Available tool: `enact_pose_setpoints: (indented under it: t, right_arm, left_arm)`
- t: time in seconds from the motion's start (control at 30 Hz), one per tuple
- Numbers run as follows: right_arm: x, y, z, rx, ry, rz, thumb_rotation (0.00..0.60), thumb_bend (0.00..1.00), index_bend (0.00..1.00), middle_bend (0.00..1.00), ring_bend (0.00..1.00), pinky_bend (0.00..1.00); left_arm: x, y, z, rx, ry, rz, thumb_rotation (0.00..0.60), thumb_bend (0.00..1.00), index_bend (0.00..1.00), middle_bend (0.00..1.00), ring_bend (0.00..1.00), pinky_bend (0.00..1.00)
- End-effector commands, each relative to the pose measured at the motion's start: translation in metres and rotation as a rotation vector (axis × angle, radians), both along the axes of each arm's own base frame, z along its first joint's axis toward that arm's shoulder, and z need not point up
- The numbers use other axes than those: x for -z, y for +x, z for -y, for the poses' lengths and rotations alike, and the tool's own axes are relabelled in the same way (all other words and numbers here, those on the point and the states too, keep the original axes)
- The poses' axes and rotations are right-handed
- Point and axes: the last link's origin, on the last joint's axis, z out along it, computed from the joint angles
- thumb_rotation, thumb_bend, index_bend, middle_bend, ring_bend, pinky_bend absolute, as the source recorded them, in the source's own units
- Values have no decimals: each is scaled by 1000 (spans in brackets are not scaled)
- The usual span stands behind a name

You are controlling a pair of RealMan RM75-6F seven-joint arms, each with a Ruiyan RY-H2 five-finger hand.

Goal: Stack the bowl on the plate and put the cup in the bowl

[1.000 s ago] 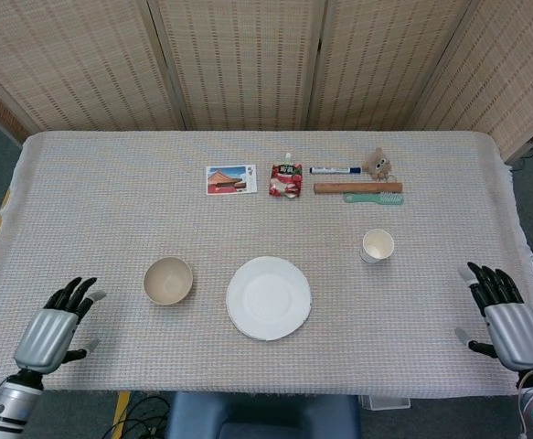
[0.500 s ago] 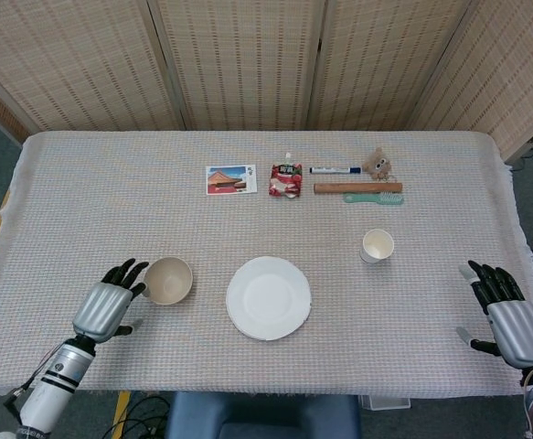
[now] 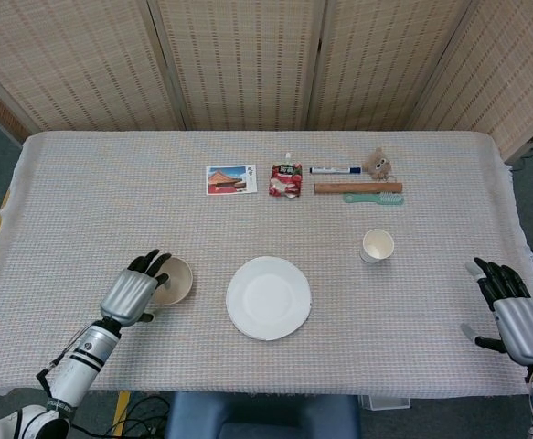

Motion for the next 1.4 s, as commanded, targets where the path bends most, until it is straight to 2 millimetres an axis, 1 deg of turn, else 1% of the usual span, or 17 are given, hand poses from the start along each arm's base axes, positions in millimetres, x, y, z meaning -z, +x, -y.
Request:
enact_pose_setpoints:
  t: [0.03, 0.17, 0.33, 0.5, 0.63, 0.97, 1.4]
  right_arm:
    - [-1, -1, 1, 3, 0, 1, 600, 226, 0, 0, 0, 0]
    - [-1, -1, 1, 5, -1, 2, 600, 226, 0, 0, 0, 0]
    - [-1, -1, 1, 1, 8, 5, 600, 226, 0, 0, 0, 0]
    - [-4, -1, 0, 0, 1, 12, 600, 226, 0, 0, 0, 0]
    - [-6, -2, -1, -1, -4, 16, 600, 226, 0, 0, 0, 0]
    - [-8, -4, 1, 5, -9, 17, 600, 226, 0, 0, 0, 0]
    - [-5, -3, 2, 6, -2, 12, 600, 226, 0, 0, 0, 0]
  left_arm:
    - [4, 0, -1, -1, -7, -5, 600, 246, 454, 126, 0, 192]
    - [8, -1, -2, -7, -13, -5, 600, 246, 458, 126, 0, 191]
    - [16, 3, -3, 4, -25, 5, 600, 246, 464, 128, 0, 191]
    - [25, 9, -6, 19, -44, -2, 600, 246, 492, 136, 0, 191]
    - [29, 9, -11, 18, -44, -10, 600, 246, 510, 142, 0, 191]
    - [33, 1, -18, 21, -27, -37, 600, 246, 586, 171, 0, 191]
    - [30, -2, -16, 3, -15, -53, 600, 267, 667, 190, 0, 191]
